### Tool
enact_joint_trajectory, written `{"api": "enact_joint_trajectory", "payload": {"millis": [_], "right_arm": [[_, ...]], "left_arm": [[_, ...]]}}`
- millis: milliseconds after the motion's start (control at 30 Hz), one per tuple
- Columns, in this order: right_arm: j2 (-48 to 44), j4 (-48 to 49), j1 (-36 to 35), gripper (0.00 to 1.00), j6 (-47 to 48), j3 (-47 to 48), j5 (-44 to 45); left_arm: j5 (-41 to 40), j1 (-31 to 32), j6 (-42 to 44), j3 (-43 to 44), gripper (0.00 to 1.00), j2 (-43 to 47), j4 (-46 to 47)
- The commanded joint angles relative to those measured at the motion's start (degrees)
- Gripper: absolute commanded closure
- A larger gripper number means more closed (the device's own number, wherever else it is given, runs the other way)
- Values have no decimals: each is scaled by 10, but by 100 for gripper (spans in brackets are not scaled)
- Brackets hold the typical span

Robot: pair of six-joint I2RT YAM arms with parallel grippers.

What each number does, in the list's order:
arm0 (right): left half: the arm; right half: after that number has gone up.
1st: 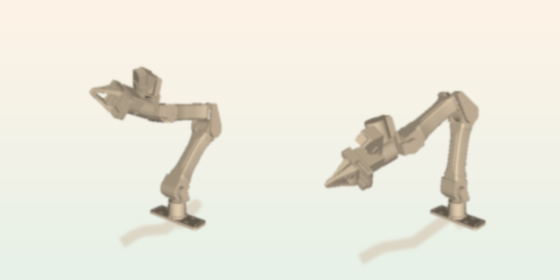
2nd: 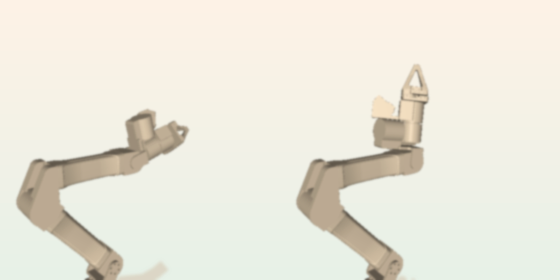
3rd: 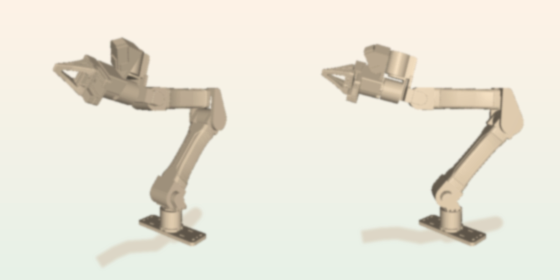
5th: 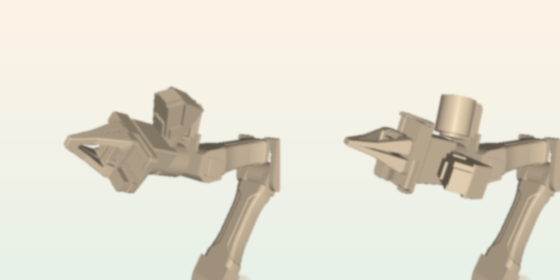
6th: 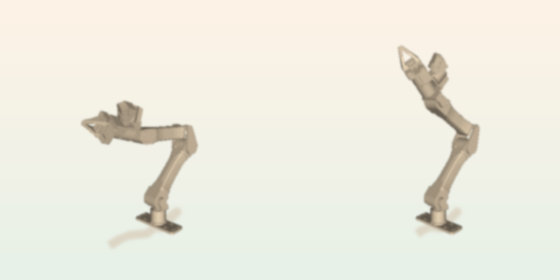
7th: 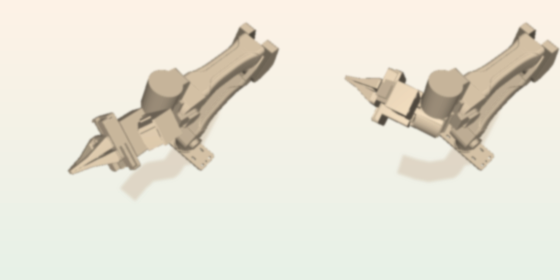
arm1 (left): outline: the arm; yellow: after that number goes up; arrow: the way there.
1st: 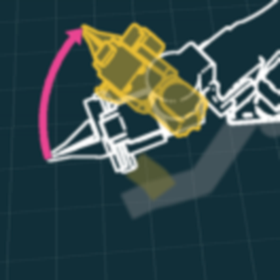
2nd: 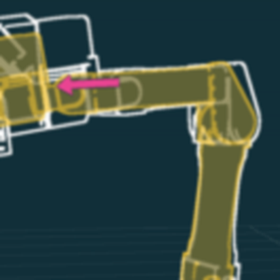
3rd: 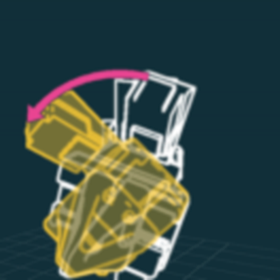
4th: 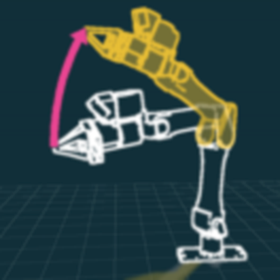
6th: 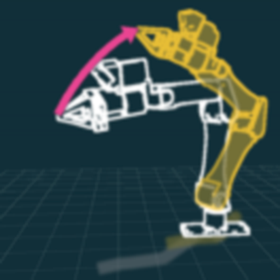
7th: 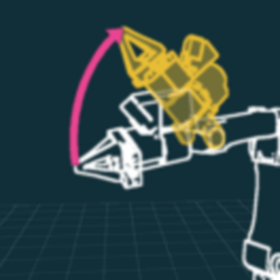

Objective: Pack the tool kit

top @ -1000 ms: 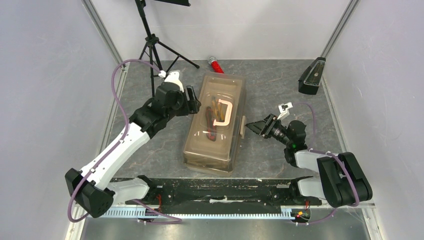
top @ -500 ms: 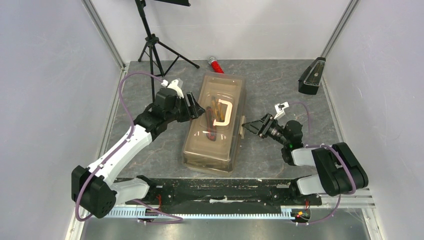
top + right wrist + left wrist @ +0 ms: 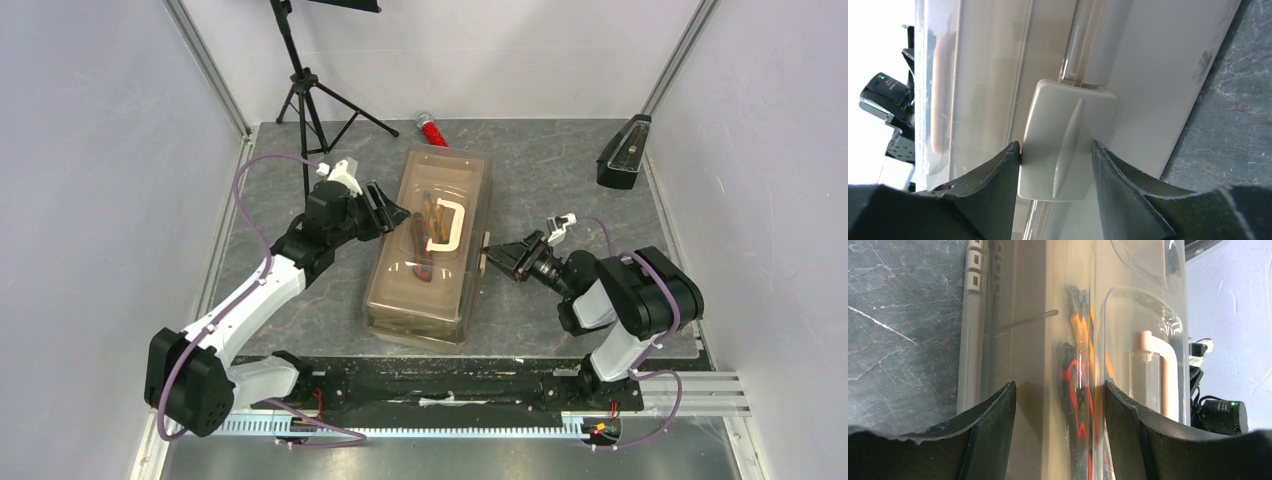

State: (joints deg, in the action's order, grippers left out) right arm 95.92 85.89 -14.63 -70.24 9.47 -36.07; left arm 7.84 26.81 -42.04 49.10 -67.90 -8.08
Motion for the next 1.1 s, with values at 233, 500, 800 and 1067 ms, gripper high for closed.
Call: {"api": "enact_joint_trajectory", "payload": {"millis": [233, 500, 800, 1067], "right_arm": [[7, 101, -3, 43, -6, 41, -51], [-186, -263, 100, 18, 171, 68, -60], [-413, -895, 108, 2, 516, 328, 240], [-518, -1055, 86, 2, 620, 478, 440]], "left_arm": [[20, 24, -22, 0, 34, -12, -52], [-141, 17, 52, 75, 24, 82, -159], [-308, 17, 159, 147, 13, 229, -254], [-383, 17, 282, 186, 5, 350, -283]]}}
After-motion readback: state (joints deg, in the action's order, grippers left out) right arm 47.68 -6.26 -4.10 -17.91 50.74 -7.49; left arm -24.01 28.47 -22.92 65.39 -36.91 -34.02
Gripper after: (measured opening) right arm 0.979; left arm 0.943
